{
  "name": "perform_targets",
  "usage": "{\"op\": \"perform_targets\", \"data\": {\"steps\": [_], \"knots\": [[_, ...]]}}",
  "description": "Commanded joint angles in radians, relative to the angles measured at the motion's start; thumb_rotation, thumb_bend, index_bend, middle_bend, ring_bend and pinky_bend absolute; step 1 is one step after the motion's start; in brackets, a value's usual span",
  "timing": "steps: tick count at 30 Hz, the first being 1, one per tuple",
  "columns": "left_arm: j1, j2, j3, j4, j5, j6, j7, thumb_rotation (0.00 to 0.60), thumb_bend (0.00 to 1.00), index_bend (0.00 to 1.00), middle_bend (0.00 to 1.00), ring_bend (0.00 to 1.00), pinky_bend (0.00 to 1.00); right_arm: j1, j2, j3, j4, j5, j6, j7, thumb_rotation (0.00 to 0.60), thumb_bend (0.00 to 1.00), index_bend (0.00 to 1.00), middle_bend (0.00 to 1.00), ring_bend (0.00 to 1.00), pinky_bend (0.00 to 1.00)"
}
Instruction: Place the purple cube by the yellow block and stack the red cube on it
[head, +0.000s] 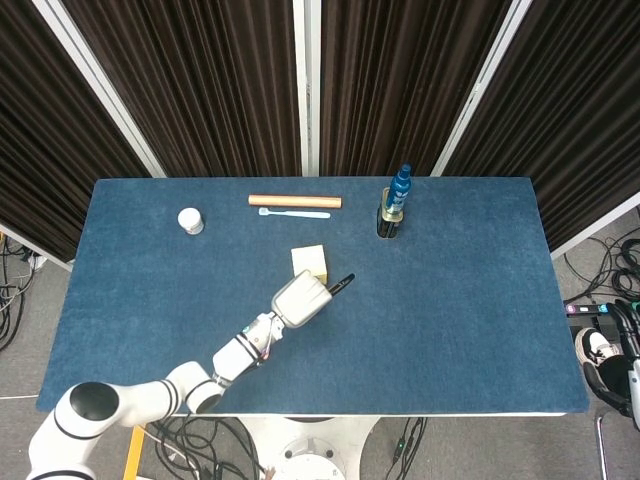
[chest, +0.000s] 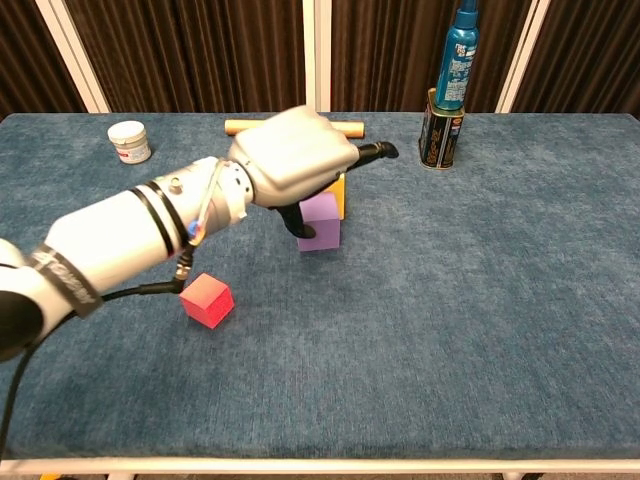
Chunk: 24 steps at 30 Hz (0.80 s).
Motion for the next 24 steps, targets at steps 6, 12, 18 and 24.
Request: {"op": "perform_targets", "data": {"steps": [6, 12, 18, 24], "knots": [[0.098, 0.347, 0.058, -0.419, -0.036, -0.012, -0.085, 0.600, 0.01, 0.30, 0.88, 0.93, 0.96, 0.010, -0.006, -0.001, 0.006, -0.017, -0.005, 0.006, 0.600, 0.24, 0.00, 0.07, 0.00, 0.06], [0.138, 0.529, 0.111, -0.613, -0.106, -0.111, -0.196, 0.600, 0.09, 0.40, 0.89, 0.93, 0.96, 0.025, -0.010, 0.001, 0.007, -0.025, -0.019, 0.005, 0.600, 0.24, 0.00, 0.07, 0.00, 0.06], [0.162, 0.541, 0.151, -0.641, -0.134, -0.151, -0.208, 0.600, 0.13, 0.40, 0.89, 0.93, 0.96, 0.038, -0.016, 0.000, 0.008, -0.034, -0.031, 0.004, 0.600, 0.24, 0.00, 0.07, 0.00, 0.06], [0.182, 0.478, 0.148, -0.604, -0.200, -0.178, -0.240, 0.600, 0.16, 0.40, 0.89, 0.93, 0.96, 0.043, -0.016, 0.001, 0.016, -0.030, -0.038, 0.013, 0.600, 0.24, 0.00, 0.07, 0.00, 0.06]]}}
